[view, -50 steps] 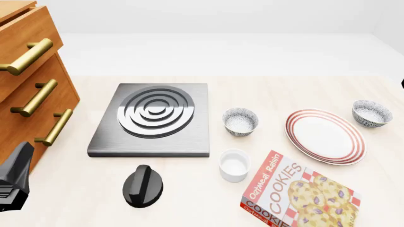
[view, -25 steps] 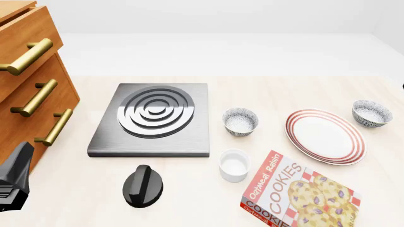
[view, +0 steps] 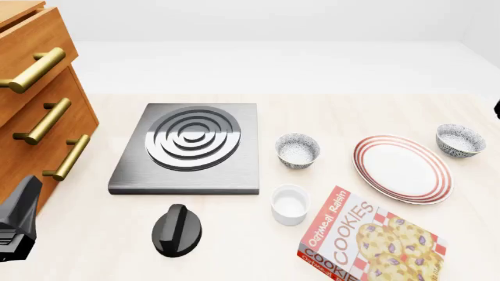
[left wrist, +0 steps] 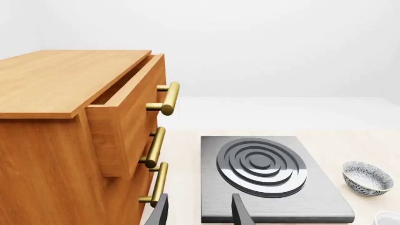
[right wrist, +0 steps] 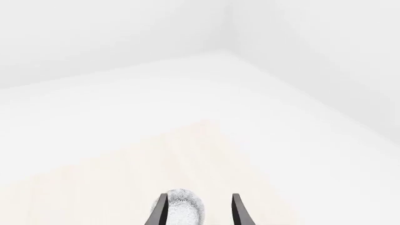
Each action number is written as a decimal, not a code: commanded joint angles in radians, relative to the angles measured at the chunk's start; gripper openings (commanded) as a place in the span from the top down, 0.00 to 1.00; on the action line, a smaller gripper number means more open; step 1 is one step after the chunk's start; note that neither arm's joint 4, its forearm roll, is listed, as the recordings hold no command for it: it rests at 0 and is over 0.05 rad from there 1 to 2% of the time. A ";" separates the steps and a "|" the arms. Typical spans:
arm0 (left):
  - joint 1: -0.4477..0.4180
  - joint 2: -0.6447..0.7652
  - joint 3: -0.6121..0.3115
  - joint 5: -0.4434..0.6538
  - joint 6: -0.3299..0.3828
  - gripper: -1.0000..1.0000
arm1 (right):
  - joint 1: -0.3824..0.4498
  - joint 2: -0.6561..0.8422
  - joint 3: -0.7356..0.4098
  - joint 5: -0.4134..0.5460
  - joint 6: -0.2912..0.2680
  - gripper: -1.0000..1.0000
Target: Pick the akita bowl next to the plate and place it on the plate.
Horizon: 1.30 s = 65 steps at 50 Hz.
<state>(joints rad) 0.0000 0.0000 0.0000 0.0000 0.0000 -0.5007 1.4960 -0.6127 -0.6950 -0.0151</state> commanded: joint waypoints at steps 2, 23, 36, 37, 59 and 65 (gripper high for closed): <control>0.000 0.000 0.000 0.000 0.000 0.00 | -0.001 0.045 -0.042 0.027 0.024 0.00; 0.000 0.000 0.000 0.000 0.000 0.00 | -0.019 0.134 -0.136 0.114 0.084 0.00; 0.000 0.000 0.000 0.000 0.000 0.00 | -0.035 0.175 -0.175 0.147 0.112 0.00; 0.000 0.000 0.000 0.000 0.000 0.00 | -0.036 0.176 -0.177 0.151 0.115 0.00; 0.000 0.000 0.000 0.000 0.000 0.00 | -0.037 0.247 -0.241 0.212 0.174 0.00; 0.000 0.000 0.000 0.000 0.000 0.00 | -0.034 0.272 -0.263 0.230 0.191 0.00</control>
<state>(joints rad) 0.0000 0.0000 0.0000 0.0000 0.0000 -0.5363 1.7305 -0.8423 -0.4933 0.1489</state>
